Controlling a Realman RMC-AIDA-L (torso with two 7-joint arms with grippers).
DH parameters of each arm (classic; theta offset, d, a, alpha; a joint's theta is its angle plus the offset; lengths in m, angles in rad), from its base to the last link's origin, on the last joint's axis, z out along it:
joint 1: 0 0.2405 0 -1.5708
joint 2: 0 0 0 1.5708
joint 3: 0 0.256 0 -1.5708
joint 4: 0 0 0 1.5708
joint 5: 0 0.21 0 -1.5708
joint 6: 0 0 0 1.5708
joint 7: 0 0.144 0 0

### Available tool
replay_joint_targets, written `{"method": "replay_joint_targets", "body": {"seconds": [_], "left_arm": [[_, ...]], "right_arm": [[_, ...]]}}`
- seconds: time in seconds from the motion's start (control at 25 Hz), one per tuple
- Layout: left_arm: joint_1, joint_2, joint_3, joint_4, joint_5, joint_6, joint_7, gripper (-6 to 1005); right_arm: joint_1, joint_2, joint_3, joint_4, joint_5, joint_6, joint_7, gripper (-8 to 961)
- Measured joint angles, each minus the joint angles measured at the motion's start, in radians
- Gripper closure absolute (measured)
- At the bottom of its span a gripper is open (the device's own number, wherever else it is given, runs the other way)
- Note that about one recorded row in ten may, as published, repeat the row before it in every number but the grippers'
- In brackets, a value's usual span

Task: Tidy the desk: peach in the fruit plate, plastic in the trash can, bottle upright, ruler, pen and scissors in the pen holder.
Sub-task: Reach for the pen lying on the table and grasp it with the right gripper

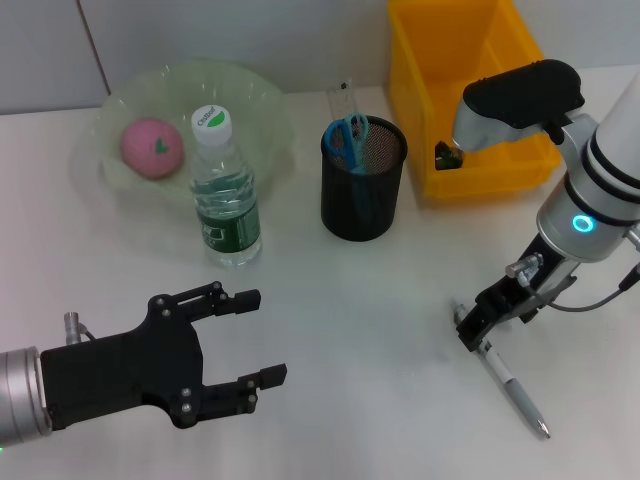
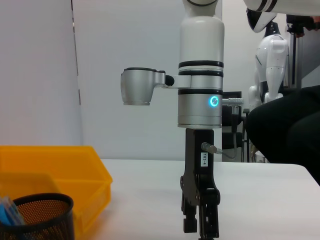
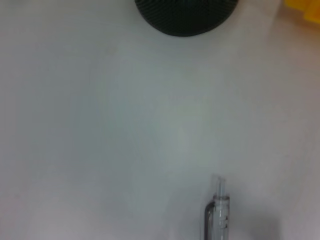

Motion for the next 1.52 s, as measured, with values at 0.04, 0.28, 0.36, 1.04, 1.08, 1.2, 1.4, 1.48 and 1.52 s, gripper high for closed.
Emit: {"method": "replay_joint_targets", "body": {"seconds": [0.04, 0.28, 0.36, 1.04, 1.08, 1.2, 1.4, 1.48, 1.52], "left_arm": [[0.000, 0.000, 0.000, 0.000, 0.000, 0.000, 0.000, 234], [0.000, 0.000, 0.000, -0.002, 0.000, 0.000, 0.013, 234], [0.000, 0.000, 0.000, -0.002, 0.000, 0.000, 0.013, 234], [-0.005, 0.000, 0.000, -0.016, 0.000, 0.000, 0.014, 234], [-0.005, 0.000, 0.000, -0.017, 0.000, 0.000, 0.017, 234], [-0.006, 0.000, -0.002, -0.023, 0.000, 0.001, 0.026, 234], [-0.007, 0.000, -0.002, -0.026, 0.000, 0.001, 0.028, 234], [-0.008, 0.000, -0.002, -0.026, 0.000, 0.001, 0.028, 234], [-0.008, 0.000, -0.002, -0.026, 0.000, 0.001, 0.028, 234]], "right_arm": [[0.000, 0.000, 0.000, 0.000, 0.000, 0.000, 0.000, 199], [0.030, -0.003, -0.003, 0.053, -0.006, 0.014, 0.000, 202], [0.037, -0.003, -0.004, 0.058, -0.019, 0.016, 0.000, 203], [0.068, -0.001, -0.006, 0.108, -0.029, 0.039, -0.002, 213], [0.068, -0.001, -0.007, 0.110, -0.029, 0.041, -0.002, 214], [0.074, -0.001, -0.008, 0.131, -0.026, 0.050, -0.003, 216], [0.079, 0.000, -0.009, 0.140, -0.023, 0.054, -0.003, 219], [0.081, 0.000, -0.009, 0.140, -0.022, 0.054, -0.003, 220], [0.083, 0.000, -0.009, 0.142, -0.022, 0.054, -0.003, 221]]}}
